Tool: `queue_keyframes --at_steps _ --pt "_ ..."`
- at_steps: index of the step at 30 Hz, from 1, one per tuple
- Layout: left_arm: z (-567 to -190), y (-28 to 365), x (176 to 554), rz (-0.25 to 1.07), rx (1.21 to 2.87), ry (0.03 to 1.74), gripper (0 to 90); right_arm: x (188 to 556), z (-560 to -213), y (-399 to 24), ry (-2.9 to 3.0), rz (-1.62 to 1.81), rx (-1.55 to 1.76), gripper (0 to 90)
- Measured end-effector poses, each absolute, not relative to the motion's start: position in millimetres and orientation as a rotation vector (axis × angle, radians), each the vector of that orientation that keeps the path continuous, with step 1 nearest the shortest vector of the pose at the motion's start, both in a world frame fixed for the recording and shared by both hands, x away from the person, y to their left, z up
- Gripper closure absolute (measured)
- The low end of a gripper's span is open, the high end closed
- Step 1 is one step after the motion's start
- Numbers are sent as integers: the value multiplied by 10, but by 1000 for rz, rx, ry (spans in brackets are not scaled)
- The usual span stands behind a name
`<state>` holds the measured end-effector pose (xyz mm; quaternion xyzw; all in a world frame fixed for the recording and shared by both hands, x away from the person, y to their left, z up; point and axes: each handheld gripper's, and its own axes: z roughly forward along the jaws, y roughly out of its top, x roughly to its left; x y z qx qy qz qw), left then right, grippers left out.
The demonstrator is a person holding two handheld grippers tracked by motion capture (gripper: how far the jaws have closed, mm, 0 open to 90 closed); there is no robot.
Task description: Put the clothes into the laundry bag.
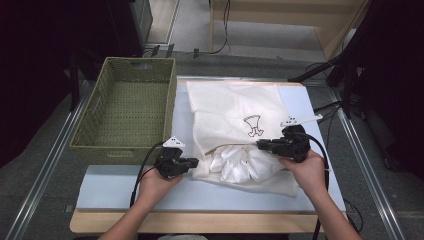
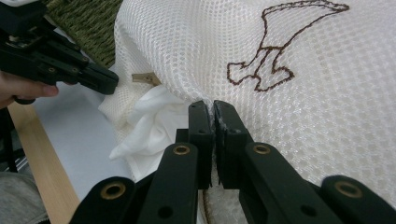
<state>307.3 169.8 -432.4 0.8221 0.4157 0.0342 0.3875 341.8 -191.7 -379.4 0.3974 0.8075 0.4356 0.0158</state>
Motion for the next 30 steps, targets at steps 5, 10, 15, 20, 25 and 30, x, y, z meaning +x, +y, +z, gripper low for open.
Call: queue_keyframes --at_steps 5,10,15,20,25,30 --pt "-4217 1632 2978 101 2072 1019 771 3416 -3793 -1907 2512 1356 1234 876" --pt "-4316 1496 2992 81 2093 1014 650 3416 -3794 -1907 2513 1355 1233 875" --pt "-4521 1418 3033 68 2117 1041 591 3418 -3796 -1906 2513 1355 1232 875" --pt "-4630 1380 3048 120 2139 1025 597 3418 -3797 -1898 2513 1351 1232 875" --pt "-4656 1353 3011 208 2174 979 717 3419 -3800 -1883 2515 1353 1238 876" --pt "-4620 1397 3042 141 2151 1023 859 3413 -3800 -1859 2520 1355 1224 876"
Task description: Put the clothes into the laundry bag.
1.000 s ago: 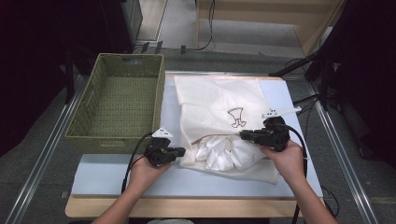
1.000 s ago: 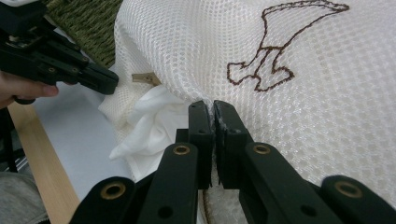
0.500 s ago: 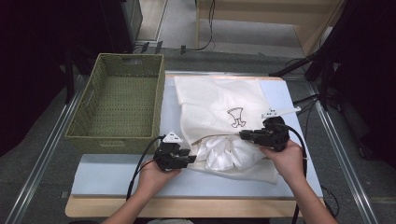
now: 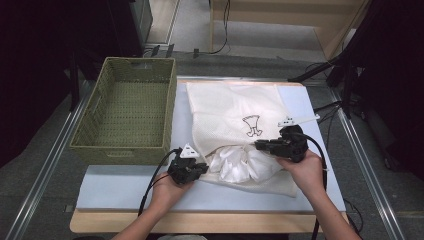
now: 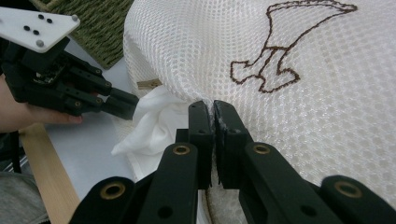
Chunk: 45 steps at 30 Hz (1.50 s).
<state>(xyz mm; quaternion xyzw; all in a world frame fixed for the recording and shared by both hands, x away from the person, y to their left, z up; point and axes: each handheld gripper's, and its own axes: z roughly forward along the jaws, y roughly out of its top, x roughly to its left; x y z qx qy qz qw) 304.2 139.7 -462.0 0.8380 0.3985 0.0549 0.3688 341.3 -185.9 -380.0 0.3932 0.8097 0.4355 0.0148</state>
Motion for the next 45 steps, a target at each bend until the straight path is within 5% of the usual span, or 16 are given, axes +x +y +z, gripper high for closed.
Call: queue_keyframes --at_steps 15,24,32,45 --pt "-4273 1846 2892 147 2069 1108 887 3435 -3767 -1758 2528 1392 1174 876" --pt "-4099 1828 2825 206 2032 1071 713 3456 -3775 -1762 2532 1386 1175 876" --pt "-4151 1536 2801 130 2071 1011 891 3449 -3765 -1767 2527 1388 1176 875" --pt "-4325 1141 2692 97 2121 944 900 3442 -3764 -1773 2524 1392 1178 875"
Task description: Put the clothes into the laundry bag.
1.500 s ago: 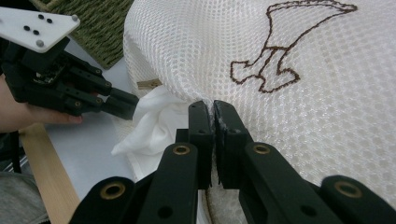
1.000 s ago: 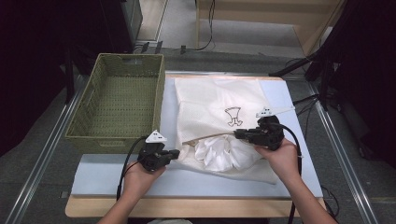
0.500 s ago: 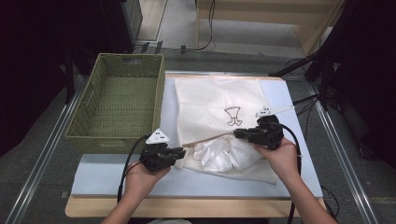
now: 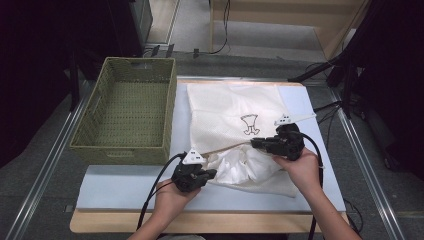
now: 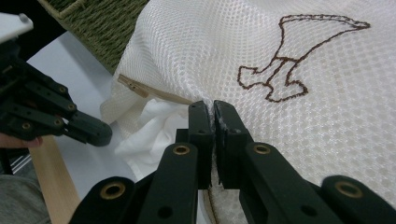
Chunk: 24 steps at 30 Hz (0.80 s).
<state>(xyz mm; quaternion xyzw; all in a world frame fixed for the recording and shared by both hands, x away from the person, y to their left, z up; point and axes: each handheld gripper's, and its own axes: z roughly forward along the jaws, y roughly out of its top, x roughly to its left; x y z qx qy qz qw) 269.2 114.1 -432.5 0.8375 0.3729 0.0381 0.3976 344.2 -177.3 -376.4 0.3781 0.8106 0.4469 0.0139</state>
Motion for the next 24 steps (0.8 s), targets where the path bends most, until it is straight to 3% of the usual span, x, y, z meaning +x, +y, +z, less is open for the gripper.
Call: queue_keyframes --at_steps 7,16,24 --pt "-4476 968 2674 79 2168 913 900 3443 -3767 -1769 2529 1388 1178 875" --pt "-4644 715 2912 175 2233 921 900 3441 -3768 -1775 2525 1395 1181 875" --pt "-4596 621 3211 262 2185 981 900 3441 -3772 -1772 2526 1393 1184 875"
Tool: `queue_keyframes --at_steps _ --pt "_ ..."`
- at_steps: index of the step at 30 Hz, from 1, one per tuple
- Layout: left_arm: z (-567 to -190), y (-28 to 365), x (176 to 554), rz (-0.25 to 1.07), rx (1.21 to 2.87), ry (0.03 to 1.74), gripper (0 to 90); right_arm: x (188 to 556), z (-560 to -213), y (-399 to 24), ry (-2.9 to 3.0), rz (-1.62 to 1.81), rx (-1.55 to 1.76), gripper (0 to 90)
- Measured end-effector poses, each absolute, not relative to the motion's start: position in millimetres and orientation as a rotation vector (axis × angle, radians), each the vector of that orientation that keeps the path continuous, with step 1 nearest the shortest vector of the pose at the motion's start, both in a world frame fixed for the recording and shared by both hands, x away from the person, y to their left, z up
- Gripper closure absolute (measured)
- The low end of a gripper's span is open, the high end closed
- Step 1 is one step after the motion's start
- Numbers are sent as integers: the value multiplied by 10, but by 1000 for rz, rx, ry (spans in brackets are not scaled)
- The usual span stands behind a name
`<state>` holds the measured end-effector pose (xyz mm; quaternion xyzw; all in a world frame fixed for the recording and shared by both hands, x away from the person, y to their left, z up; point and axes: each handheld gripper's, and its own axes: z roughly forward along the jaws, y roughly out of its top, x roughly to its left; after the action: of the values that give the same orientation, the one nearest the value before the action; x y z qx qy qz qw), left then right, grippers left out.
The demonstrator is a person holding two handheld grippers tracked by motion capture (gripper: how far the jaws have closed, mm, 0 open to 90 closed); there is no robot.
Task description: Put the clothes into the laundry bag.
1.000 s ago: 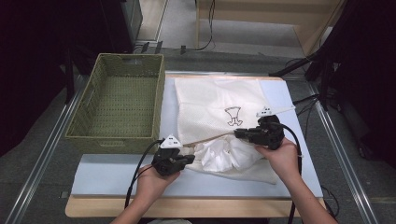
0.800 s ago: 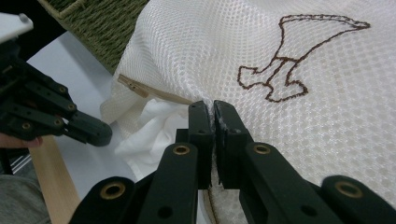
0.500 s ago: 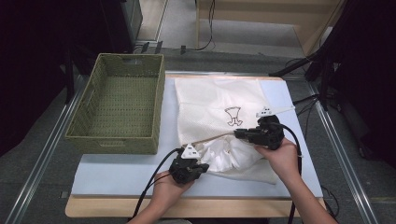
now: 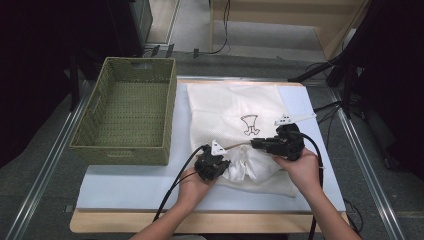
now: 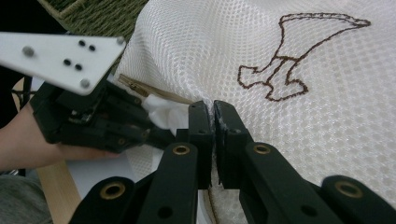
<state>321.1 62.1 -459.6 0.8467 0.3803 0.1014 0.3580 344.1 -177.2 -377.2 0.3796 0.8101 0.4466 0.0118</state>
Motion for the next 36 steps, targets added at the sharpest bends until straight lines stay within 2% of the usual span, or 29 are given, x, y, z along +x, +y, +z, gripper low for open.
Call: queue_keyframes --at_steps 6,20,29,36 --pt "-4537 569 3365 331 2150 996 900 3447 -3796 -1745 2531 1382 1186 875" --pt "-4251 314 3700 379 2059 969 900 3459 -3819 -1715 2528 1389 1199 876" --pt "-4470 298 3896 334 2091 988 900 3522 -3921 -1682 2555 1367 1222 878" --pt "-4389 431 3834 230 2106 981 900 3533 -3940 -1679 2557 1357 1228 877"
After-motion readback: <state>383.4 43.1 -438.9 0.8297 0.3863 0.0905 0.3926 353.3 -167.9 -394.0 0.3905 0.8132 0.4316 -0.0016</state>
